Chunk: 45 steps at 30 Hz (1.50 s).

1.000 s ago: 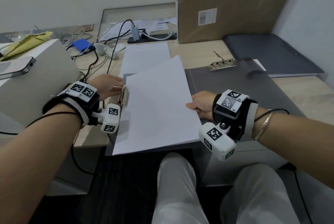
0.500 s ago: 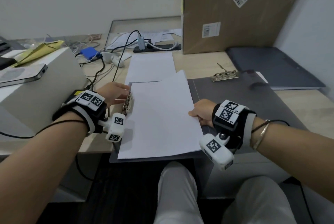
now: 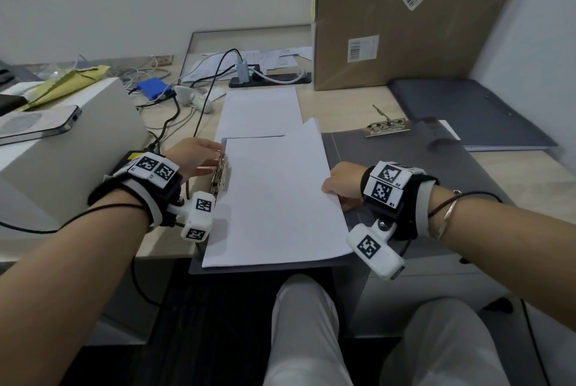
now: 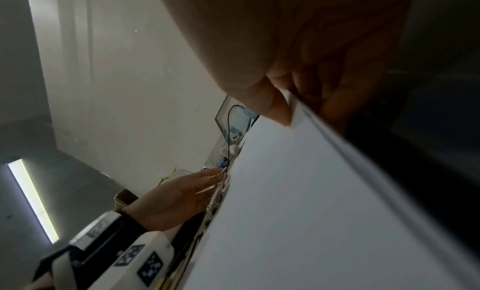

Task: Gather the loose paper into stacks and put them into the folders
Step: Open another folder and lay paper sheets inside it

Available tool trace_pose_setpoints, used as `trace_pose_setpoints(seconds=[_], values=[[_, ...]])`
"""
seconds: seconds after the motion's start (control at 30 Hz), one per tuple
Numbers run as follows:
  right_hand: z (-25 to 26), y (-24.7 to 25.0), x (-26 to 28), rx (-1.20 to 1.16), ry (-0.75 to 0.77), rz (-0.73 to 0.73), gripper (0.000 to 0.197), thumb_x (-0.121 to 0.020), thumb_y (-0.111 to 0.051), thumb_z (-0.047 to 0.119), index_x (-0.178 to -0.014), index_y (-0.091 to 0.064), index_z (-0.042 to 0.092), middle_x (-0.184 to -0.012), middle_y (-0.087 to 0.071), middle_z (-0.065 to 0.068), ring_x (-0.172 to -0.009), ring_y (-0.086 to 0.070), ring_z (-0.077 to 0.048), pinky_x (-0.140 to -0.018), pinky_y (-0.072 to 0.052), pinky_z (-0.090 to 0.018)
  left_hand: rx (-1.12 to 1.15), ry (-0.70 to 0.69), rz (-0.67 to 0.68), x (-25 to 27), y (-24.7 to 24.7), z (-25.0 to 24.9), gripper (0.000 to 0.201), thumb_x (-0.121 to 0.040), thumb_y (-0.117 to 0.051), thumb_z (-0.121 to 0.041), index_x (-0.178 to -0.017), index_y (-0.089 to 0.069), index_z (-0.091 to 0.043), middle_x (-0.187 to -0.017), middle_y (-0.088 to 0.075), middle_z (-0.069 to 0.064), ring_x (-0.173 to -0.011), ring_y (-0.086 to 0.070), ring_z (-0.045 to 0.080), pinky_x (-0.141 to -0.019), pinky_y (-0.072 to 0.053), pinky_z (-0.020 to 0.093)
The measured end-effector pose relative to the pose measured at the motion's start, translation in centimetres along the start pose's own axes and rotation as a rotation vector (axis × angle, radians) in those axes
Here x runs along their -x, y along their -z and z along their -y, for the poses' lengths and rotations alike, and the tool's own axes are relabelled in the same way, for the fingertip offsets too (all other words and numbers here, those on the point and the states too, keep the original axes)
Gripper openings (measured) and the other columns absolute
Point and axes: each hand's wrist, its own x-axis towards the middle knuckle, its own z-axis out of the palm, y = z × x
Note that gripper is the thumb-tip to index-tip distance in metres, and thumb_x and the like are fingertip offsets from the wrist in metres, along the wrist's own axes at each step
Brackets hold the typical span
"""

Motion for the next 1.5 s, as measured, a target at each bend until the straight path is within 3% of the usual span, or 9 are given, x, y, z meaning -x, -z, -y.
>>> trace_pose_setpoints(seconds=[0.2, 0.37, 0.5, 0.63, 0.87, 1.07, 1.27, 1.4, 1.5], values=[[-0.3, 0.8, 0.7, 0.314, 0.019, -0.088, 0.051, -0.089, -0.046, 0.057, -0.063, -0.044, 0.013, -0.063, -0.051, -0.001, -0.054, -0.046, -0.016, -0.052, -0.034, -0.026, -0.022, -0.025, -0.017, 0.0, 0.2, -0.1, 0.021, -0.094, -0.049, 0.000, -0.110, -0.060, -0.010, -0.088, -0.062, 0.002, -0.076, -0.058, 0.012, -0.074, -0.048, 0.024], [-1.6, 0.5, 1.1, 0.352, 0.165, -0.182, 0.053, -0.090, -0.052, 0.045, -0.134, -0.047, 0.014, -0.140, -0.041, -0.005, -0.129, -0.042, -0.025, -0.104, -0.035, -0.035, -0.013, -0.031, -0.045, 0.1, 0.1, -0.2, 0.020, -0.093, -0.050, 0.001, -0.108, -0.061, -0.008, -0.086, -0.061, 0.003, -0.075, -0.058, 0.013, -0.072, -0.050, 0.022], [-2.3, -0.4, 1.1, 0.351, 0.223, -0.148, 0.020, -0.089, -0.050, 0.019, -0.087, -0.056, 0.000, -0.090, -0.052, -0.007, -0.086, -0.050, -0.021, -0.078, -0.038, -0.029, 0.017, -0.042, -0.092, 0.4, -0.2, -0.3, 0.013, -0.093, -0.053, -0.002, -0.100, -0.063, -0.006, -0.082, -0.059, 0.006, -0.071, -0.056, 0.012, -0.068, -0.052, 0.018], [-2.1, -0.5, 1.6, 0.390, 0.187, -0.142, 0.044, -0.091, -0.050, 0.019, -0.127, -0.048, -0.007, -0.135, -0.051, -0.021, -0.125, -0.048, -0.033, -0.103, -0.039, -0.043, 0.021, -0.081, -0.143, 0.8, -0.1, -0.1, 0.014, -0.092, -0.057, -0.010, -0.092, -0.066, 0.000, -0.085, -0.060, 0.010, -0.069, -0.055, 0.013, -0.059, -0.053, 0.013], [-2.3, 0.1, 1.8, 0.469, 0.235, -0.099, 0.052, -0.093, -0.050, 0.027, -0.142, -0.041, 0.013, -0.148, -0.040, -0.004, -0.135, -0.039, -0.023, -0.111, -0.031, -0.033, 0.228, 0.084, -0.024, 2.5, 0.5, -0.6, 0.012, -0.091, -0.058, -0.004, -0.079, -0.058, -0.008, -0.057, -0.063, -0.004, -0.041, -0.058, 0.003, -0.047, -0.051, 0.013], [-2.1, -0.5, 2.3, 0.524, 0.233, -0.106, 0.044, -0.095, -0.045, 0.021, -0.135, -0.044, 0.003, -0.144, -0.043, -0.012, -0.132, -0.039, -0.031, -0.110, -0.030, -0.038, 0.102, 0.367, 0.123, 3.8, 1.7, 0.1, 0.022, -0.087, -0.065, -0.014, -0.108, -0.060, -0.017, -0.107, -0.053, -0.004, -0.091, -0.051, 0.011, -0.061, -0.048, 0.032], [-2.1, -0.5, 2.2, 0.568, 0.223, -0.113, 0.044, -0.095, -0.044, 0.021, -0.134, -0.044, 0.002, -0.143, -0.044, -0.012, -0.131, -0.040, -0.032, -0.109, -0.032, -0.040, -0.134, 0.361, 0.181, 3.3, 2.4, 2.0, 0.043, -0.085, -0.069, -0.021, -0.122, -0.048, -0.022, -0.097, -0.053, 0.006, -0.087, -0.051, 0.018, -0.077, -0.046, 0.037], [-2.2, -0.5, 2.2, 0.574, 0.219, -0.114, 0.045, -0.094, -0.045, 0.019, -0.134, -0.043, 0.001, -0.142, -0.045, -0.014, -0.130, -0.041, -0.033, -0.108, -0.033, -0.043, -0.328, 0.332, 0.180, 2.6, 2.8, 3.3, 0.102, -0.034, -0.096, -0.032, -0.124, -0.049, -0.018, -0.104, -0.063, 0.016, -0.096, -0.048, 0.030, -0.080, -0.038, 0.034], [-2.2, -0.4, 2.1, 0.586, 0.217, -0.118, 0.045, -0.094, -0.044, 0.018, -0.135, -0.042, 0.000, -0.142, -0.045, -0.015, -0.130, -0.041, -0.034, -0.108, -0.032, -0.042, -0.496, 0.287, 0.147, 2.6, 2.1, 3.1, 0.078, -0.053, -0.091, -0.034, -0.118, -0.052, -0.016, -0.115, -0.062, 0.013, -0.096, -0.054, 0.029, -0.080, -0.041, 0.030]])
